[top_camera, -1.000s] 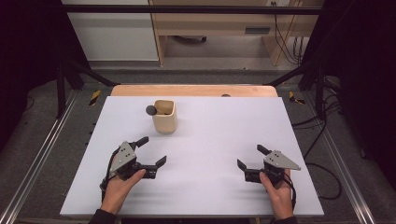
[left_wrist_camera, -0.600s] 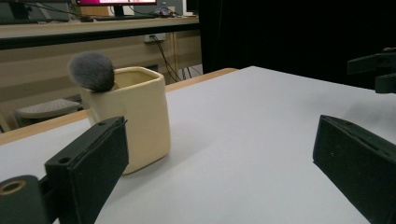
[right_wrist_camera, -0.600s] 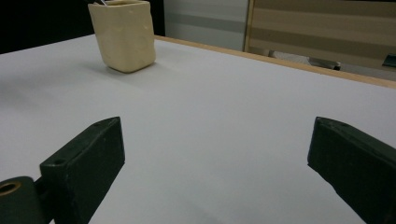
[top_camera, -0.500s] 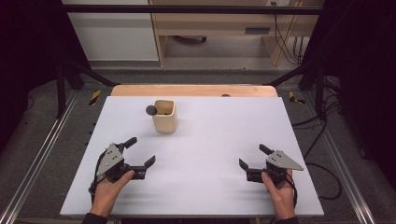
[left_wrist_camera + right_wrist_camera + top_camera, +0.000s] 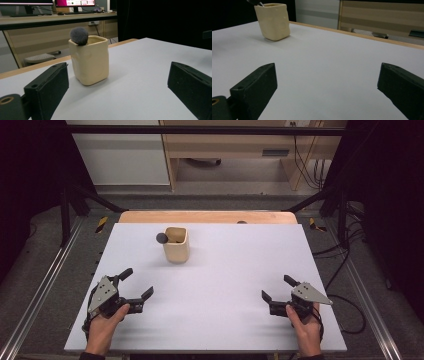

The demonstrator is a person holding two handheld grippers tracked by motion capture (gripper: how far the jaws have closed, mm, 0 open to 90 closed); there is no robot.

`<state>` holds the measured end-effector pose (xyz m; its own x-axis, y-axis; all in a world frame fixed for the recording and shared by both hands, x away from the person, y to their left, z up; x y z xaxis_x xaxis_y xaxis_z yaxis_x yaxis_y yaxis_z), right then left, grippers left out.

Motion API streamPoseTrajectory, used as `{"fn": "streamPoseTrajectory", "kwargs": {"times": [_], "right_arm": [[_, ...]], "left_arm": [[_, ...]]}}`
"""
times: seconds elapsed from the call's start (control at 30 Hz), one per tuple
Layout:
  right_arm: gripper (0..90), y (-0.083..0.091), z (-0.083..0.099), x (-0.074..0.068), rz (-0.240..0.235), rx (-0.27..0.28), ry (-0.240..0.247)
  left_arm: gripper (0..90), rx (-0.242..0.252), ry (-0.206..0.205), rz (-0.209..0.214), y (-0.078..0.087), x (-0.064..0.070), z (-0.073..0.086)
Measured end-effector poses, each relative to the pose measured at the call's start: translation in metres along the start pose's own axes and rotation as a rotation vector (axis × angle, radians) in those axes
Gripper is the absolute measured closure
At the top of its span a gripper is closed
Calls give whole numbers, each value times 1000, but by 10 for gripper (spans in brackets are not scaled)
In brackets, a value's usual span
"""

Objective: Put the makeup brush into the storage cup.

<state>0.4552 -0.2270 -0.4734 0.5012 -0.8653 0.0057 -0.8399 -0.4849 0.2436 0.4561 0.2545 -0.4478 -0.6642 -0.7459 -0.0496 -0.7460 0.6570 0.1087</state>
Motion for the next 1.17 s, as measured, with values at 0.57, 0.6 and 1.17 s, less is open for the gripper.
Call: {"fn": "streamPoseTrajectory", "kwargs": {"times": [0.57,0.6,1.17], "right_arm": [[28,11,7,16,45,16,-20],[27,11,7,17,48,18,-22],[27,8,15,20,69,23,-20]], "left_arm": [[29,21,6,-36,13,-11,15],[29,21,6,-36,14,-12,15],[28,-4,3,17,18,-7,28]]}}
Point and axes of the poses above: each handheld gripper's, and its own axes: y roughly backward along the jaws, z roughly out of its underside, x roughly to its right, the point moved 4 cm from there along -y, roughly forward along the jaws, and after that the axes turned 2 degrees about z, right-handed, at the moved point
